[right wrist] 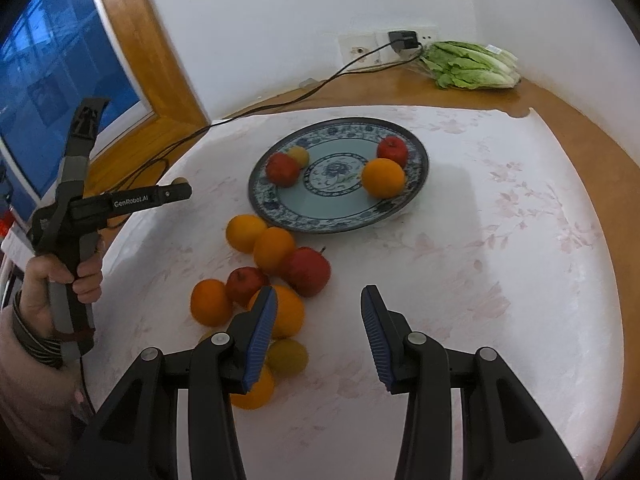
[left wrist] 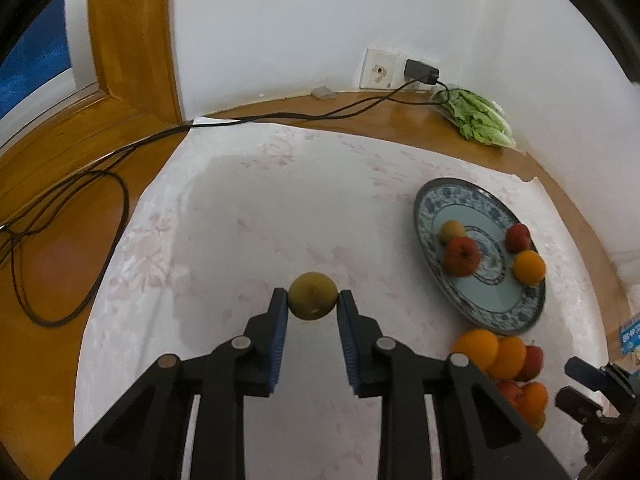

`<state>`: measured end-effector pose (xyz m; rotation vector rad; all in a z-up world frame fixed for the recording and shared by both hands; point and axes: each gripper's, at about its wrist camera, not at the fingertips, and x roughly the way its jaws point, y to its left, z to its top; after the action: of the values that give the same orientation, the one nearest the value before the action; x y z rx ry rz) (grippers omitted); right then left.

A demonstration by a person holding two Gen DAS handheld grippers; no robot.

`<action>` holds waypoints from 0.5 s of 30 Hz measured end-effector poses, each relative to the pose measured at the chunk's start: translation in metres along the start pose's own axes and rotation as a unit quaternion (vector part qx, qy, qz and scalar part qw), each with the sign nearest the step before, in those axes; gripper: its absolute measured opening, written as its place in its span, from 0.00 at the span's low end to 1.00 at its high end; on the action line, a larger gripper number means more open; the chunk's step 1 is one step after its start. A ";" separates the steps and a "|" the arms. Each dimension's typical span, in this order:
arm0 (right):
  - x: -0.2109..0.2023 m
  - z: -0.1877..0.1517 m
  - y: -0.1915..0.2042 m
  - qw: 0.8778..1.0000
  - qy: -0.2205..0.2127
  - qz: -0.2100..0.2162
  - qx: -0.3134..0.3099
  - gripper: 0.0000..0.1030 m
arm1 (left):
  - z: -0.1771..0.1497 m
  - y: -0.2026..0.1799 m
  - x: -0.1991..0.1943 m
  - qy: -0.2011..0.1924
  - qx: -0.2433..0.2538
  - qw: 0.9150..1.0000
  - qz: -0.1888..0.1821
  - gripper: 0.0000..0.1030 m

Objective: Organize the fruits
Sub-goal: 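Lift the yellow-green fruit with the left tool while the right tool grasps a large orange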

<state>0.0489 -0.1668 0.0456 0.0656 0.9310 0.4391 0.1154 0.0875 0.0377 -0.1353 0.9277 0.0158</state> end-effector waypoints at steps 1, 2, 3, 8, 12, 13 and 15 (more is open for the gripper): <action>0.000 -0.001 0.002 1.000 0.001 0.001 -0.003 0.43 | -0.002 -0.001 -0.003 -0.001 -0.002 1.000 -0.001 0.25; 0.000 -0.001 0.004 1.000 0.001 0.003 -0.006 0.43 | -0.005 -0.003 -0.006 -0.001 -0.004 1.000 -0.004 0.25; 0.000 -0.002 0.006 1.000 0.001 0.006 -0.010 0.43 | -0.008 -0.004 -0.009 -0.001 -0.005 1.000 -0.008 0.25; 0.001 -0.005 0.016 1.000 0.005 0.016 -0.026 0.43 | -0.022 -0.009 -0.019 0.005 -0.012 1.000 -0.017 0.25; 0.005 -0.008 0.021 0.999 0.011 0.018 -0.037 0.43 | -0.031 -0.011 -0.024 0.006 -0.017 1.000 -0.022 0.25; 0.006 -0.008 0.021 0.999 0.014 0.017 -0.040 0.43 | -0.032 -0.012 -0.025 0.007 -0.016 1.000 -0.023 0.25; 0.008 -0.010 0.023 0.999 0.017 0.017 -0.043 0.43 | -0.037 -0.014 -0.027 0.008 -0.016 1.000 -0.024 0.25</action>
<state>0.0377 -0.1439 0.0388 -0.0043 0.9452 0.5114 0.0706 0.0707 0.0386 -0.1875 0.9408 -0.0149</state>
